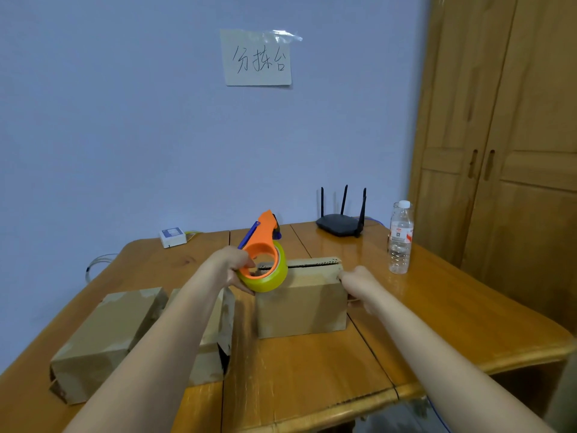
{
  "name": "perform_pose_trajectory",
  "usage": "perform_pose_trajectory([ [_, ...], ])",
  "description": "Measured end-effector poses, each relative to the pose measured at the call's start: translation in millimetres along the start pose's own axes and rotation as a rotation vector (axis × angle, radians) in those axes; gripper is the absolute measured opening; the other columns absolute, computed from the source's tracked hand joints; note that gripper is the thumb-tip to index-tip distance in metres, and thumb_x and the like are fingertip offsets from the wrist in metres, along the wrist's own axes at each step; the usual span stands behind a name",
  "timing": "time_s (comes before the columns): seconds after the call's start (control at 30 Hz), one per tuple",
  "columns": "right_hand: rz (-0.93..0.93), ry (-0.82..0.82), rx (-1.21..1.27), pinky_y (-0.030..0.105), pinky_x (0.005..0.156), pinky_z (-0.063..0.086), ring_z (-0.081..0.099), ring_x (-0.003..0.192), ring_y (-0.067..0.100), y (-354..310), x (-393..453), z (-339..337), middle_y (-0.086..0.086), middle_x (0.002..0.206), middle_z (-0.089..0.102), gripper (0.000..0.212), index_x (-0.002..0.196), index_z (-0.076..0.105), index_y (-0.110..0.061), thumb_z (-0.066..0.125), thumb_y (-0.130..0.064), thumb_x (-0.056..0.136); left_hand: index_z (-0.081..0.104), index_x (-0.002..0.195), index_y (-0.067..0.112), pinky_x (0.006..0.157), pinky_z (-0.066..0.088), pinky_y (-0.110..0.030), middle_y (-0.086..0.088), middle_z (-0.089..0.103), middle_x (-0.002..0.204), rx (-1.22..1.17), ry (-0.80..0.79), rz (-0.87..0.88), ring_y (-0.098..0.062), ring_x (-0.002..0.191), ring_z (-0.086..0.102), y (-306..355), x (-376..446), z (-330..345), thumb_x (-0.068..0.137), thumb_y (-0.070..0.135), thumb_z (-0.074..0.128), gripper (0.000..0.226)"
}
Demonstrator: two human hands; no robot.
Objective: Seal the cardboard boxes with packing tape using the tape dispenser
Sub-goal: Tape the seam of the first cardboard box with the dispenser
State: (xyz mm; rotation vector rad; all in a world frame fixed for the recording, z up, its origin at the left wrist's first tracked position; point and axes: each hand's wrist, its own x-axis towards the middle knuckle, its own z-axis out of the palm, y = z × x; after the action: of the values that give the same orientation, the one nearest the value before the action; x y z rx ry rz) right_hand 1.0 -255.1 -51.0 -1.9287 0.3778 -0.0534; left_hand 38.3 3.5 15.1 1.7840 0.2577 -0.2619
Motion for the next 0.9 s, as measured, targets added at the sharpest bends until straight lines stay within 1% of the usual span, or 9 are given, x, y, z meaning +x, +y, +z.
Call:
perform_pose_trajectory([
  [0.03,-0.009,-0.006,-0.020,0.028,0.059,0.046,0.061,0.103,0.027,2,-3,-2,0.014,0.129,0.060,0.050,0.144,0.039,-0.002,0.050,-0.028,0.103,0.044,0.126,-0.002,0.075,0.052,-0.070,-0.029,0.056,0.119,0.015,-0.003,0.000,-0.040,0.094,0.066,0,-1,0,0.097,-0.008,0.046,0.029],
  [0.2,-0.004,-0.026,-0.066,0.030,0.056,0.061,0.065,0.063,0.019,2,-20,-8,0.014,0.100,0.070,0.056,0.136,0.047,0.000,0.063,-0.037,0.096,0.046,0.117,-0.005,0.080,0.052,-0.070,-0.031,0.065,0.110,0.083,0.028,0.018,-0.040,0.101,0.068,3,-1,-4,0.097,-0.008,0.046,0.020],
  [0.37,0.021,-0.063,-0.096,0.035,0.059,0.063,0.073,0.065,0.022,-1,-29,-11,0.016,0.098,0.069,0.057,0.135,0.049,0.000,0.067,-0.036,0.095,0.050,0.106,-0.002,0.076,0.054,-0.066,-0.027,0.064,0.105,0.095,0.047,0.050,-0.036,0.080,0.069,4,0,-4,0.094,-0.012,0.050,0.015],
  [0.47,0.051,-0.081,-0.120,0.034,0.060,0.063,0.074,0.070,0.022,-1,-35,-16,0.015,0.100,0.069,0.056,0.134,0.049,0.001,0.067,-0.036,0.095,0.052,0.108,-0.002,0.077,0.058,-0.059,-0.029,0.060,0.116,0.048,0.042,0.077,-0.044,0.093,0.068,3,3,-4,0.090,-0.014,0.056,0.022],
  [0.53,0.060,-0.097,-0.117,0.031,0.057,0.061,0.074,0.071,0.021,0,-36,-18,0.013,0.101,0.069,0.058,0.135,0.049,0.001,0.066,-0.038,0.096,0.055,0.117,-0.002,0.078,0.059,-0.051,-0.026,0.061,0.118,0.024,0.053,0.142,-0.040,0.093,0.069,3,6,-5,0.090,-0.012,0.057,0.028],
  [0.63,-0.021,-0.041,-0.225,0.033,0.060,0.058,0.062,0.067,0.019,-11,-42,-23,0.006,0.088,0.064,0.039,0.121,0.061,-0.004,0.058,-0.037,0.101,0.063,0.113,0.003,0.069,0.052,-0.035,-0.017,0.066,0.092,0.169,0.097,0.331,-0.026,0.075,0.062,8,0,-7,0.089,-0.009,0.053,0.029],
  [0.7,-0.167,0.091,-0.267,0.041,0.080,0.059,0.056,0.070,0.020,-24,-44,-27,0.005,0.084,0.061,0.024,0.099,0.062,-0.013,0.054,-0.036,0.103,0.064,0.101,0.010,0.062,0.043,-0.029,-0.011,0.059,0.077,0.264,0.087,0.445,-0.022,0.068,0.053,14,-11,-7,0.085,-0.012,0.049,0.031],
  [0.77,-0.276,0.174,-0.099,0.043,0.087,0.057,0.059,0.074,0.019,-42,-47,-31,0.005,0.090,0.068,0.022,0.101,0.061,-0.012,0.054,-0.033,0.103,0.065,0.100,0.013,0.059,0.039,-0.027,-0.008,0.056,0.072,0.334,0.065,0.522,-0.021,0.066,0.049,20,-19,-6,0.084,-0.012,0.045,0.036],
  [0.9,-0.244,0.011,0.267,0.035,0.064,0.058,0.060,0.060,0.019,-81,-61,-36,0.011,0.083,0.071,0.032,0.107,0.064,-0.001,0.052,-0.031,0.105,0.064,0.105,0.015,0.056,0.036,-0.025,-0.002,0.059,0.072,0.378,0.063,0.634,-0.018,0.062,0.051,28,-25,-3,0.086,-0.013,0.044,0.039],
])
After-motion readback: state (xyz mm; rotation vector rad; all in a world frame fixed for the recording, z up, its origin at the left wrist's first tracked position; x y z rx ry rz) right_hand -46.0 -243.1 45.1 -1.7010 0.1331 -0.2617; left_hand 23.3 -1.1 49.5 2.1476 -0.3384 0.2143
